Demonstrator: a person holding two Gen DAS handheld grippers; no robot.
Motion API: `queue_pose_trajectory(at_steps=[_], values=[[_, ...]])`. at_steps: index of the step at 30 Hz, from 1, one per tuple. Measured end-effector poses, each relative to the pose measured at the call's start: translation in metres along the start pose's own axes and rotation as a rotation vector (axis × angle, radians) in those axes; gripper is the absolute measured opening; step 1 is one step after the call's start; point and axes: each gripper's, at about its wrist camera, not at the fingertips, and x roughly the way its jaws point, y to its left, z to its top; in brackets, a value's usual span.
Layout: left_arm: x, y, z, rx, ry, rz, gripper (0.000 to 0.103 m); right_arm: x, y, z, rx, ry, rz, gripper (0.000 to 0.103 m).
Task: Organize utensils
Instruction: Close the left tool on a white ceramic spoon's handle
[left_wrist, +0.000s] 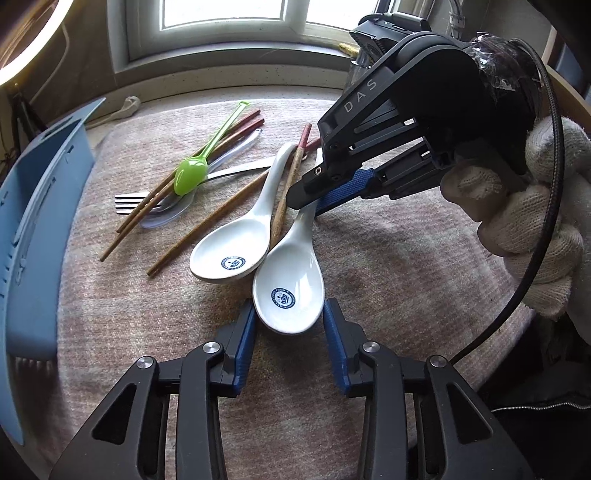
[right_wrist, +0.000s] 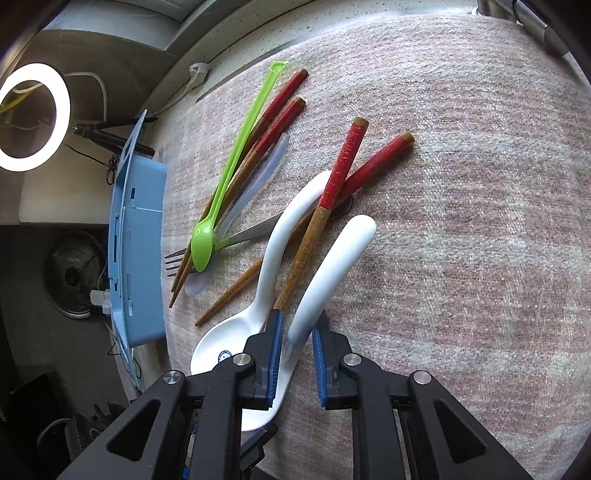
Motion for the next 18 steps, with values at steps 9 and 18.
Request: queue_pose_trajectory(at_steps=[9, 18], values=[[-0.002, 0.007, 0.001, -0.026, -0.004, -0.043, 0.034, -0.006, -0.002, -0.003, 0.018, 0.002, 0.004, 0.012], [-0.019, 0.007, -0.002, -0.049, -0.039, -0.091, 0.034, -0.025, -0.001, -0.013, 0.026, -0.015, 0.020, 0.011]])
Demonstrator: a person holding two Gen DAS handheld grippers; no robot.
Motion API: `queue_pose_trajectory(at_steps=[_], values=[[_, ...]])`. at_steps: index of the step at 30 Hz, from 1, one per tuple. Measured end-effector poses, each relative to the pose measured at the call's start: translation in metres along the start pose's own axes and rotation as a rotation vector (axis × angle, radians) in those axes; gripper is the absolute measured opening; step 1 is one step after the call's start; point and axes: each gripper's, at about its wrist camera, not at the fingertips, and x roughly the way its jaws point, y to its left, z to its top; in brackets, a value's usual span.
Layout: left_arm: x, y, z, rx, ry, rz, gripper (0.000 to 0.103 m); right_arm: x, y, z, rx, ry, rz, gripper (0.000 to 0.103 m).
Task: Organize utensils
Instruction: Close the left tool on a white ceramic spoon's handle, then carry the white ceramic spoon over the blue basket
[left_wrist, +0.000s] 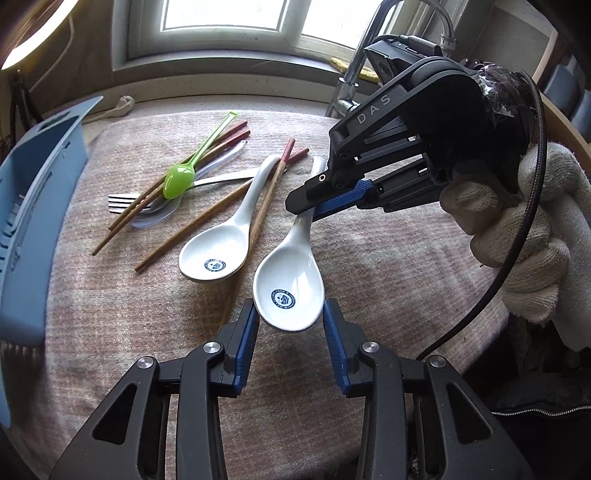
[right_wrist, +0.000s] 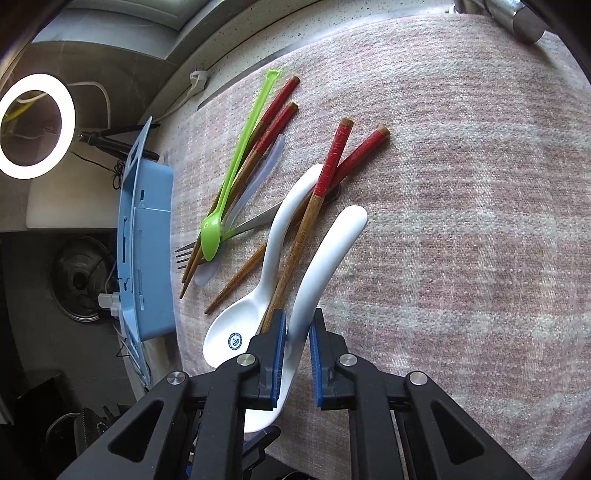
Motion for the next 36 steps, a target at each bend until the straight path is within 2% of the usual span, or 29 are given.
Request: queue_pose_trajectory(at_steps=[9, 18, 27, 36], values=[[-0.031, 0.006, 0.008, -0.001, -0.073, -0.007, 0.034, -0.024, 0.033, -0.001, -0.047, -0.054, 0.014, 0.011], [-0.066, 0.036, 0.017, -0.022, -0.139, 0.020, 0.034, -0.026, 0.089, 0.006, -0.121, -0.069, 0.036, 0.010], [-0.095, 0.087, 0.016, -0.059, -0.178, 0.077, 0.033, 0.004, 0.160, 0.013, -0.204, -0.056, 0.054, 0.010], [-0.106, 0.146, 0.009, -0.125, -0.192, 0.123, 0.030, 0.056, 0.219, 0.025, -0.272, -0.013, 0.046, 0.010]])
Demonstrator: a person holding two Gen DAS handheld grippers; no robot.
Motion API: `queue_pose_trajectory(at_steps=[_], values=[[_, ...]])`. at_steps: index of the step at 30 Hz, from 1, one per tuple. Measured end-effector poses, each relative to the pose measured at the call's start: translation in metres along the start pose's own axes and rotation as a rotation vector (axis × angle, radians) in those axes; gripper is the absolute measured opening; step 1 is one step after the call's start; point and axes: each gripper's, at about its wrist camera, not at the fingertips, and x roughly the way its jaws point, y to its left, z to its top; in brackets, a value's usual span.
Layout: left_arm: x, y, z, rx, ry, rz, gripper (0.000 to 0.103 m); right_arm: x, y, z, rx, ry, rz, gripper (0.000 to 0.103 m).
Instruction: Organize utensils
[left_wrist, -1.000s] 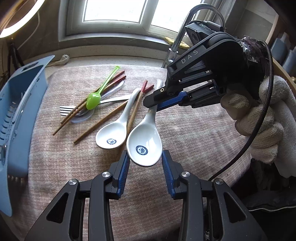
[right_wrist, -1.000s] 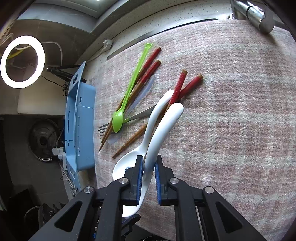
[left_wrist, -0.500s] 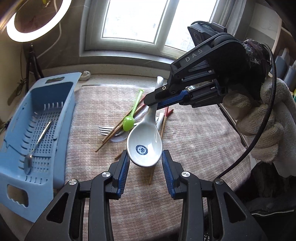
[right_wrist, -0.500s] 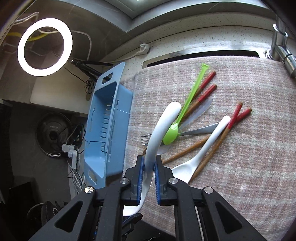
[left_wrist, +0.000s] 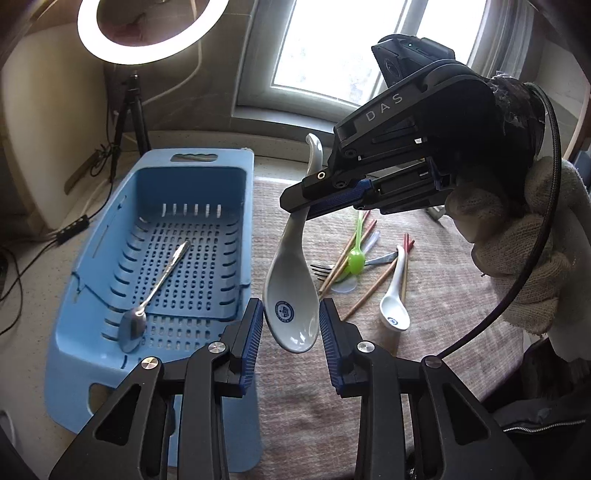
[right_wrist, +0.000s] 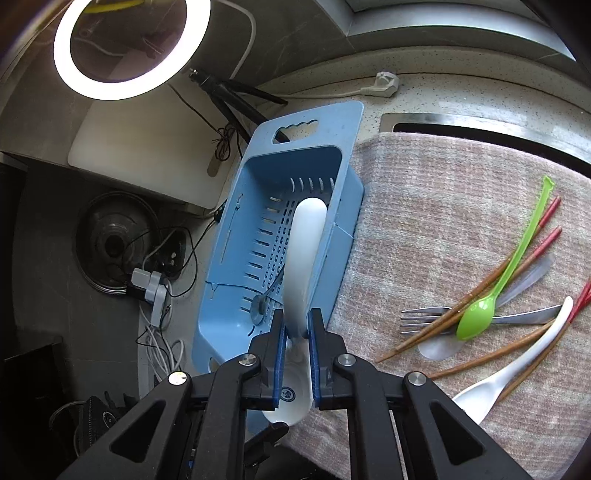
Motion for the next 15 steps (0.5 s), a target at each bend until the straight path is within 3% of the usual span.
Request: queue_pose_trajectory(at_steps=[11, 14, 15], values=[[0.016, 0.050, 0.001, -0.040, 0.044, 0.051, 0.030, 0.063, 0.030, 0.023, -0.028, 0.068, -0.044, 0.011], [0.020, 0.057, -0.002, -0.050, 0.059, 0.053, 0.030, 0.075, 0.034, 0.025, -0.040, 0.101, -0.055, 0.020], [0.021, 0.059, -0.003, -0.056, 0.063, 0.055, 0.030, 0.077, 0.036, 0.025, -0.048, 0.099, -0.058, 0.031]])
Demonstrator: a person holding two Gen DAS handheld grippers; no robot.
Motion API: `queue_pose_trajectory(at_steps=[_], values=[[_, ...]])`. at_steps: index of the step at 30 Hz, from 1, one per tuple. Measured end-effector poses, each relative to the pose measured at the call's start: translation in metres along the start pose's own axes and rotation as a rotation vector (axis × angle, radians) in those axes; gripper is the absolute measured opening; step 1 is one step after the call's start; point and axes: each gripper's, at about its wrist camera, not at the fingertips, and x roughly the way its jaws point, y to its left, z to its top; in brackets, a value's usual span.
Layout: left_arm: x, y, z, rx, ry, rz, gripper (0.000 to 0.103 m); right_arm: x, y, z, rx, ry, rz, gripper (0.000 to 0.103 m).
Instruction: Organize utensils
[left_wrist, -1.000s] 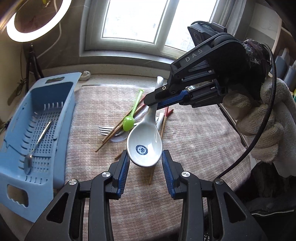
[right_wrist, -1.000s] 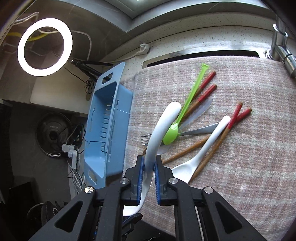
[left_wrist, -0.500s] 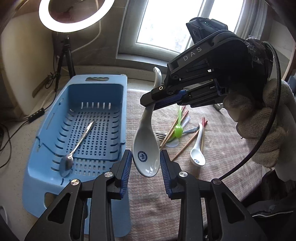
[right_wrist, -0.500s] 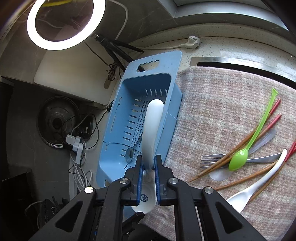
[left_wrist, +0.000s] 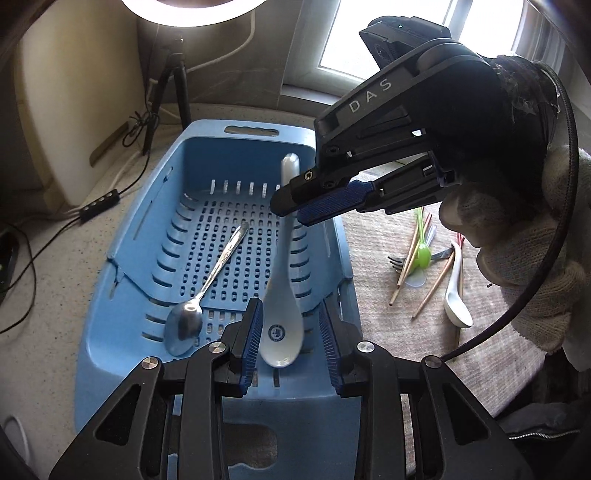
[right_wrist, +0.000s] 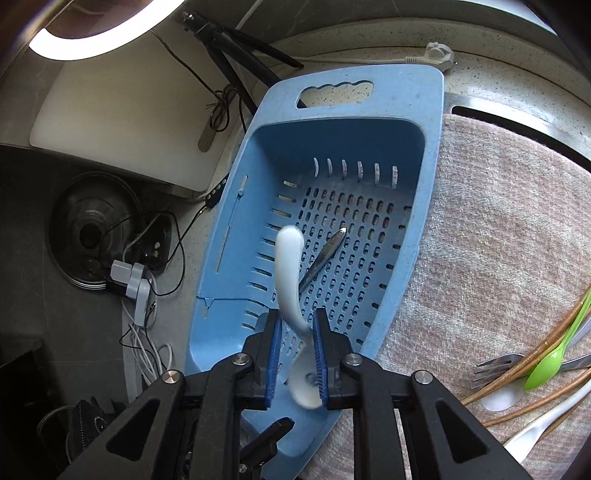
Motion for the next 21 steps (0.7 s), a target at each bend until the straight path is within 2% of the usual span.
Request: queue_pose_trajectory(at_steps=[1, 12, 17, 21], values=[[0.000, 0.002, -0.001, -0.004, 0.004, 0.000, 0.030, -0.001, 0.002, 0.000, -0.010, -0.011, -0.007, 0.038], [-0.009, -0.004, -0.004, -0.004, -0.008, 0.021, 0.030, -0.034, -0.002, -0.011, -0.064, -0.091, -0.017, 0.039], [-0.013, -0.016, 0.000, 0.013, -0.022, 0.014, 0.030, -0.066, -0.027, -0.020, -0.039, -0.155, -0.011, 0.039], [-0.016, -0.033, 0.004, 0.044, -0.032, -0.002, 0.030, -0.103, -0.056, -0.030, -0.010, -0.255, -0.034, 0.039]])
